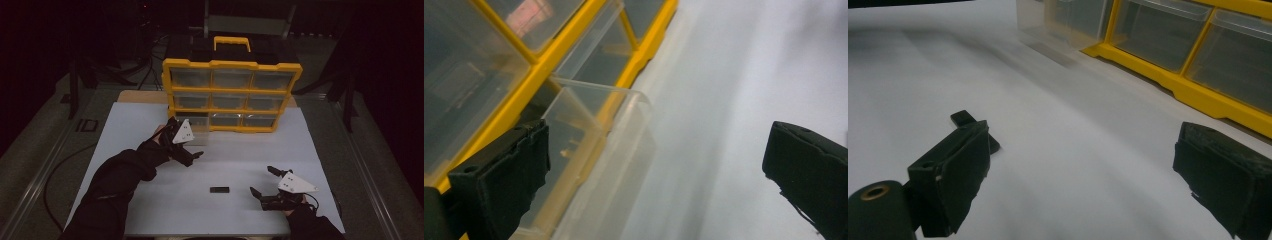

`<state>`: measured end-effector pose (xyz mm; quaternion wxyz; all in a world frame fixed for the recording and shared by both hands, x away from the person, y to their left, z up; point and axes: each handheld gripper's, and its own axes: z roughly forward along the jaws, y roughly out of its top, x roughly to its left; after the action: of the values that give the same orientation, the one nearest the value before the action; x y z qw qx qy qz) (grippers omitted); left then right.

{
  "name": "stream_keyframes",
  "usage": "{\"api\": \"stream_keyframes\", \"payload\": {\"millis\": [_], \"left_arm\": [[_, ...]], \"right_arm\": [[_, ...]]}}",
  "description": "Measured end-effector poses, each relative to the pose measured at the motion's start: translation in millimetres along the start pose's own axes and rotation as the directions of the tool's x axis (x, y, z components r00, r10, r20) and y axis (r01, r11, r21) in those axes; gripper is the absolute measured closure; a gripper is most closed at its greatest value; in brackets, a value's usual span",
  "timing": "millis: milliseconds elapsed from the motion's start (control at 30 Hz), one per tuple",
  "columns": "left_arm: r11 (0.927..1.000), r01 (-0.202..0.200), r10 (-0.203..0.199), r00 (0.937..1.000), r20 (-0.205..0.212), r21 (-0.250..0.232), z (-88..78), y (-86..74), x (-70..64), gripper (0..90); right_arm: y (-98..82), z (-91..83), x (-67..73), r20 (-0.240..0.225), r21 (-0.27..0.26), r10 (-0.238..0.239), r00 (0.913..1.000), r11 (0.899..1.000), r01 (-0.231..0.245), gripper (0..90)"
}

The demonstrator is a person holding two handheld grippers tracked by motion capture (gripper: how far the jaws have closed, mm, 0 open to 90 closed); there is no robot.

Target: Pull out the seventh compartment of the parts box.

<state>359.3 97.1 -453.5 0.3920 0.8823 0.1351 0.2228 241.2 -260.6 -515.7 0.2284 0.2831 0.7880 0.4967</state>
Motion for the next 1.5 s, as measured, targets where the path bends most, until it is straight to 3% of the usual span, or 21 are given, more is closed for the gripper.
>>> {"api": "stream_keyframes", "payload": {"millis": [233,967,1333,1500], "left_arm": [[0.9996,0.000,0.000,1.0000,0.003,-0.028,-10.5,-4.4,-6.0,0.0],[0.9999,-0.002,0.002,0.9999,0.017,0.011,-23.9,-33.6,-28.9,0.0],[0.9996,0.021,-0.021,0.9997,0.009,0.021,-29.1,-53.2,-37.8,0.0],[0.9989,0.039,-0.040,0.9989,0.024,0.025,-30.6,-61.5,-41.0,0.0]], "right_arm": [[0.0,-0.2,-0.6,0.002,-0.001,-0.006,1.0000,1.000,0.006,8.1],[0.3,-0.2,-0.3,0.002,0.001,-0.005,1.0000,1.000,0.005,8.1],[0.4,0.1,0.2,0.000,0.002,-0.005,1.0000,1.000,0.005,8.1],[0.4,0.3,0.2,0.000,0.003,-0.006,1.0000,1.000,0.006,8.1]]}}
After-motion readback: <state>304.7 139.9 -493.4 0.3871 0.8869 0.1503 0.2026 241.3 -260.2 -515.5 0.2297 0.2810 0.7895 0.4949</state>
